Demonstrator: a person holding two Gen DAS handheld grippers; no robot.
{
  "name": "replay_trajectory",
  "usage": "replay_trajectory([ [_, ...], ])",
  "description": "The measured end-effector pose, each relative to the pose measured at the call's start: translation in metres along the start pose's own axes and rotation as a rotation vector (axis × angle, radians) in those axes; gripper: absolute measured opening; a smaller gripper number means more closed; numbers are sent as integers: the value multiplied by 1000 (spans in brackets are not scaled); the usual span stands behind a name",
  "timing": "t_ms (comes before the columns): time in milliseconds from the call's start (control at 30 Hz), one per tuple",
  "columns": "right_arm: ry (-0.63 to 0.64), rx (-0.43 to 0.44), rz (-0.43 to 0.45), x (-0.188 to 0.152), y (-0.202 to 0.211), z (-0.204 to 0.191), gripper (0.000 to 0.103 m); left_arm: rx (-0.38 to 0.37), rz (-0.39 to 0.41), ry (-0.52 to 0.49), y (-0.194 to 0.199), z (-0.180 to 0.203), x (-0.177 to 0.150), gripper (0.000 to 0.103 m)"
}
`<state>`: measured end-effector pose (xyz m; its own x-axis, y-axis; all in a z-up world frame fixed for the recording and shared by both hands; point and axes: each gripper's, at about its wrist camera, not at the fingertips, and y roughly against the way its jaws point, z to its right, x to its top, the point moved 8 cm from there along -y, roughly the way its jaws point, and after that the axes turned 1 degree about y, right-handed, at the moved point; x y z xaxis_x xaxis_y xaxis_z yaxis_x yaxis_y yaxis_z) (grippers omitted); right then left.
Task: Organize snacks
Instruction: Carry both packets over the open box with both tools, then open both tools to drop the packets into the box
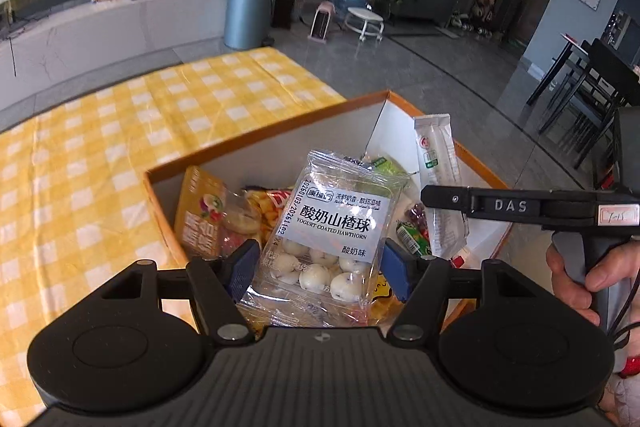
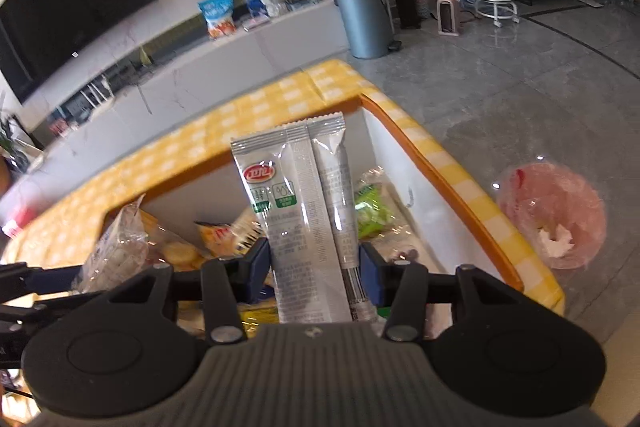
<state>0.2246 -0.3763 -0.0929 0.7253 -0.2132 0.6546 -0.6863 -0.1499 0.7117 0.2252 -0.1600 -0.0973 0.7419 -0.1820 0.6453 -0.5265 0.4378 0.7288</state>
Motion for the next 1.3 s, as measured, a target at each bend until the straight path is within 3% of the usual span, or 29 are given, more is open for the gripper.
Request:
replay_trajectory([
  [300,62,-9,-131,-10,-32,0,48,22,-74,-37,-33,15,0,75],
  [500,73,-46,-181,-11,-44,4,51,66,-124,-141,-51,19,-7,75],
  [600,59,-24,-163,-9,-42,4,59,82,-153,-232,-56,24,-11,75],
  [767,48,-29,-128,-6,-37,3,62,107,-181,-441,-64,36,-15,76],
  [867,51,-30,-111,-6,-35,2,65,54,-195,-502,-66,44,-19,76],
  [1100,19,-41,-77,0,-27,7,66,7,-213,-478,-74,47,-24,77],
  [1133,23,-42,-76,1,-27,8,66,6,-212,-474,-74,47,-23,82],
  [1300,36,-45,-69,0,-22,6,67,25,-212,-481,-70,46,-22,83],
])
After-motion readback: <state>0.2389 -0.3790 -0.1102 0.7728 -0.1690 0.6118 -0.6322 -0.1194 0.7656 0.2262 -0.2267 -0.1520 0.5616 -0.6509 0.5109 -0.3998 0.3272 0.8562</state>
